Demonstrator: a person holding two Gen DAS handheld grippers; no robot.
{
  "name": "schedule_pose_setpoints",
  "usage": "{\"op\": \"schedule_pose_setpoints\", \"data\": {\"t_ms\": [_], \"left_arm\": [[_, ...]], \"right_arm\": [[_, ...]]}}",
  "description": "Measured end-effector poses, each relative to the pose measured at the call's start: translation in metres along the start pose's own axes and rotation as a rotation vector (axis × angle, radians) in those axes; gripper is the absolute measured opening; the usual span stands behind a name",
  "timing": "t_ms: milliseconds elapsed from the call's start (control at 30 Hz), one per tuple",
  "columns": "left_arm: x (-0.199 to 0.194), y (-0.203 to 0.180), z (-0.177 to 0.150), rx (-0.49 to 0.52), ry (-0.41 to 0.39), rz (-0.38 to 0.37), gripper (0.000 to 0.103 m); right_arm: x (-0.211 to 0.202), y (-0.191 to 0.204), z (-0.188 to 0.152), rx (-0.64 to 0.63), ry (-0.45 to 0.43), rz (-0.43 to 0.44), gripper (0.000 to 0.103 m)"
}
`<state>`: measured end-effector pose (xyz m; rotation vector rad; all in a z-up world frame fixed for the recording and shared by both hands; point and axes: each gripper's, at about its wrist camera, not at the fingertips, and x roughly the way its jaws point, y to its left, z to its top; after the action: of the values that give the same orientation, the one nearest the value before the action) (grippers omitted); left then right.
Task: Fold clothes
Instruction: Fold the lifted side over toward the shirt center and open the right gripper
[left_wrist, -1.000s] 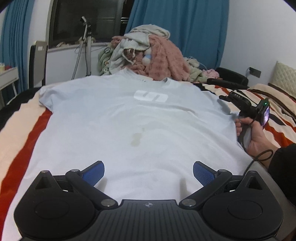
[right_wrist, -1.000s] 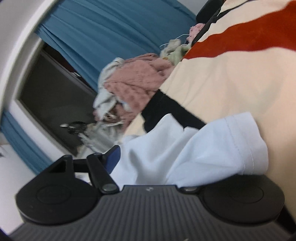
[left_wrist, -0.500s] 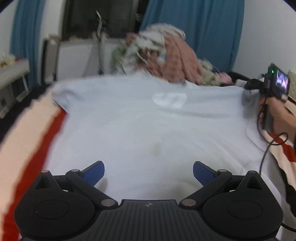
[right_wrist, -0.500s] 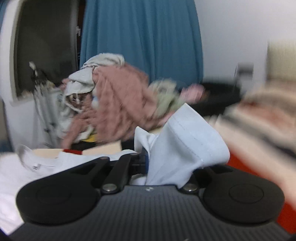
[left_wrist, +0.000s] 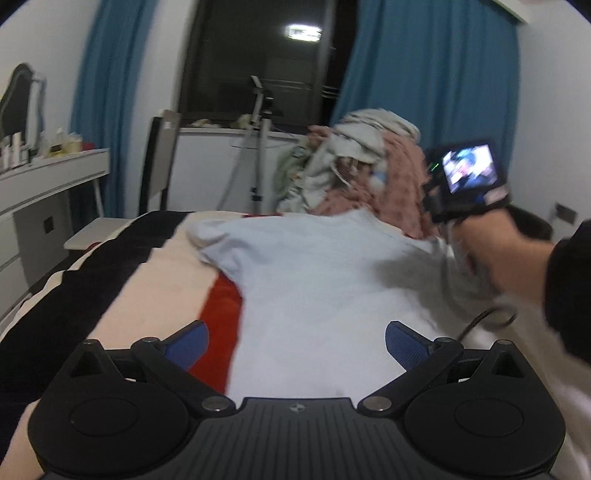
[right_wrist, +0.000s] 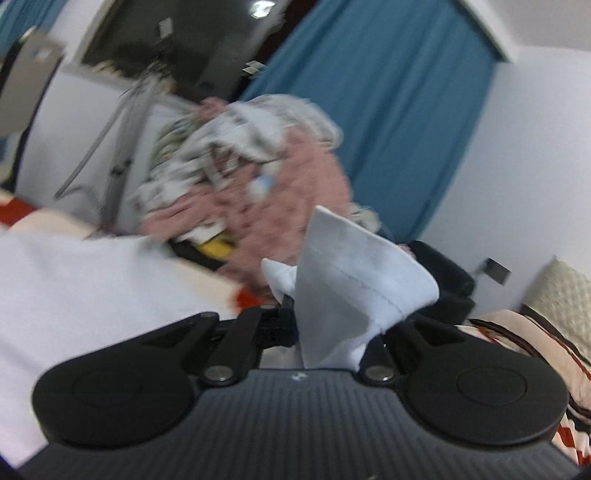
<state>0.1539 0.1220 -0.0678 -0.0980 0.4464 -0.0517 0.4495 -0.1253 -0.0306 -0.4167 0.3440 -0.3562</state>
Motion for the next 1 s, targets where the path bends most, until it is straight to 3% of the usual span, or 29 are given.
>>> {"op": "schedule_pose_setpoints", "data": {"t_ms": [133,167,233,267,300,400,633,800,1000], "left_arm": [[0.015,0.018,-0.004,-0.034,0.024,0.02,0.103],[0.019,0.021,-0.005,-0.042,0.03,0.026,0.103],[0.026,0.022,-0.005,-0.05,0.03,0.039,0.103],[0.028,0.021,-0.005,-0.051,0.027,0.039,0.103],[0.03,0.02,-0.005,-0.05,0.025,0.035,0.103],[0.032,0.014,-0.006,-0.038,0.02,0.021,0.103],[0.011,0.002,-0.001,-0.006,-0.006,0.024,0.103],[-0.01,-0.006,0.003,0.016,-0.033,0.02,0.103],[-0.068,-0.017,-0.003,0.019,-0.078,-0.046,0.103]], "right_arm": [[0.002,0.054,-0.001,0.011,0.043,0.051,0.014],[0.003,0.058,-0.002,0.039,0.053,0.078,0.024],[0.0,0.053,-0.005,0.126,0.067,0.181,0.067],[0.0,0.051,-0.005,0.158,0.073,0.228,0.097],[-0.001,0.049,-0.006,0.191,0.08,0.275,0.101],[-0.01,0.041,-0.003,0.245,0.071,0.381,0.101],[-0.083,-0.027,-0.002,0.335,-0.02,0.475,0.101],[-0.163,-0.091,-0.023,0.418,-0.088,0.507,0.101],[-0.271,-0.146,-0.072,0.432,-0.141,0.525,0.101]]}}
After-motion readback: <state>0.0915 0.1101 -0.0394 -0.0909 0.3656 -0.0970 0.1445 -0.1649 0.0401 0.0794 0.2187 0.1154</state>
